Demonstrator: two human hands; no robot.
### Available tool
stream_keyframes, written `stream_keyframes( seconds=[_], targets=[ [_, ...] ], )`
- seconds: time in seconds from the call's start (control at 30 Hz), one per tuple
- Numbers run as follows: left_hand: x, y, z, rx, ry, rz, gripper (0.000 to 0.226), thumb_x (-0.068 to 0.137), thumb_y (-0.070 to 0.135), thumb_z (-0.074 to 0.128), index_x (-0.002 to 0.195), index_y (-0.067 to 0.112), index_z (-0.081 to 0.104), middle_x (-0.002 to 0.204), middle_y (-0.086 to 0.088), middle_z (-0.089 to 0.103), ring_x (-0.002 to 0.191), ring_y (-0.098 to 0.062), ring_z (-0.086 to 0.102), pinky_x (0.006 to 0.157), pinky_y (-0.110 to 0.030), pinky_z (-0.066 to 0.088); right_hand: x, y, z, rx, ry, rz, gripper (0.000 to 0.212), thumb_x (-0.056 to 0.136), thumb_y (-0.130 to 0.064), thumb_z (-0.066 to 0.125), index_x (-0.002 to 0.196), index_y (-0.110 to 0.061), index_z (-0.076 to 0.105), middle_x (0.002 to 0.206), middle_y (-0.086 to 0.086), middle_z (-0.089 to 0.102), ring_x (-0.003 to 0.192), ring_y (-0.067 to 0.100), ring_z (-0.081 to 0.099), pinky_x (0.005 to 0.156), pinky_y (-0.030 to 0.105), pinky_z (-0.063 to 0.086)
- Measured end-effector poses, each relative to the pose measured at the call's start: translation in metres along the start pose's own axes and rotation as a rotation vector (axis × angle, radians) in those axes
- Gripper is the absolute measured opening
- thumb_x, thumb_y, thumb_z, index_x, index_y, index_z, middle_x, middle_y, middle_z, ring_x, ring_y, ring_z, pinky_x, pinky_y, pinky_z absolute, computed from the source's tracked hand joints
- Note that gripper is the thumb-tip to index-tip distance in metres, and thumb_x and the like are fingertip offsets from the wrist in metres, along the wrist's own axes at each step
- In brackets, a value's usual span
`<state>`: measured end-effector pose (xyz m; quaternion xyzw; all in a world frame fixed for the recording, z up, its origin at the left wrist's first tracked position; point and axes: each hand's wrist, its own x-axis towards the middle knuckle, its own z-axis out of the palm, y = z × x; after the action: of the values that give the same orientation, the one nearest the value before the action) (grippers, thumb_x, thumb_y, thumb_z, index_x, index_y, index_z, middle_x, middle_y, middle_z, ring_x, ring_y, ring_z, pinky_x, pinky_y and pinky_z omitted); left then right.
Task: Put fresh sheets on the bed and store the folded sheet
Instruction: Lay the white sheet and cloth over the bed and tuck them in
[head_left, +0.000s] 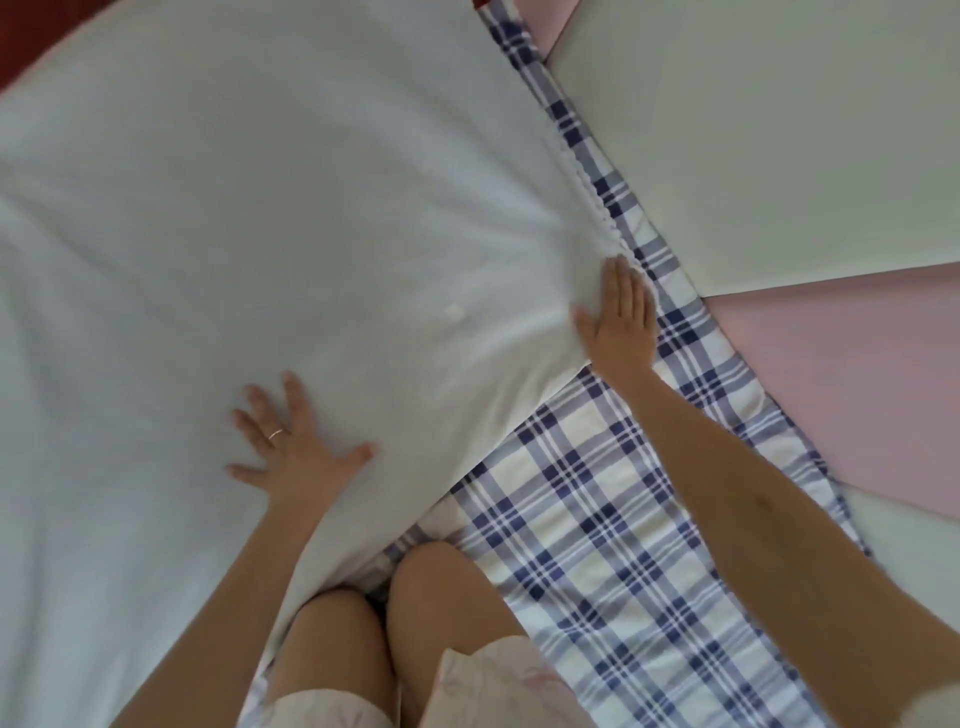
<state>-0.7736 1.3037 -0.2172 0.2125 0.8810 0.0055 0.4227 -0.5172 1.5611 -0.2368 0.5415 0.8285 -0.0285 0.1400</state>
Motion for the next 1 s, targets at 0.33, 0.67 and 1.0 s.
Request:
stream_keyframes(
  seconds=[0.33,0.67,1.0],
  targets=[
    [0.008,0.023,-0.014,0.123,-0.306,-0.106,0.157,0.042,0.075,0.075,0.109,0.028,-0.059,0.133,-0.012,-0.056,0.126,-0.035,-0.046,0.097,-0.072,-0.012,-0.001,0.008,-0.041,1.415,-0.079,1.033,0.034,0.090,-0.039,0.060,0.102,-0.008,0.050,0.085,0.003,0.057,0.071,0.015,0.057,0.061,0.021,0.053],
    [0.011,0.021,-0.015,0.154,-0.351,-0.120,0.163,0.038,0.075,0.076,0.110,0.026,-0.061,0.122,-0.012,-0.063,0.125,-0.037,-0.047,0.098,-0.073,-0.011,0.021,0.010,-0.067,2.078,0.095,1.152,0.031,0.097,0.002,0.041,0.117,-0.018,0.051,0.094,0.005,0.063,0.084,0.020,0.062,0.067,0.035,0.057],
    [0.008,0.024,-0.021,0.155,-0.364,-0.115,0.161,0.040,0.075,0.076,0.109,0.024,-0.061,0.123,-0.014,-0.062,0.124,-0.037,-0.048,0.099,-0.072,-0.011,-0.001,0.031,-0.091,1.519,0.098,0.788,0.016,0.093,-0.004,0.054,0.096,-0.014,0.066,0.097,0.003,0.067,0.089,0.017,0.064,0.079,0.026,0.055]
  ],
)
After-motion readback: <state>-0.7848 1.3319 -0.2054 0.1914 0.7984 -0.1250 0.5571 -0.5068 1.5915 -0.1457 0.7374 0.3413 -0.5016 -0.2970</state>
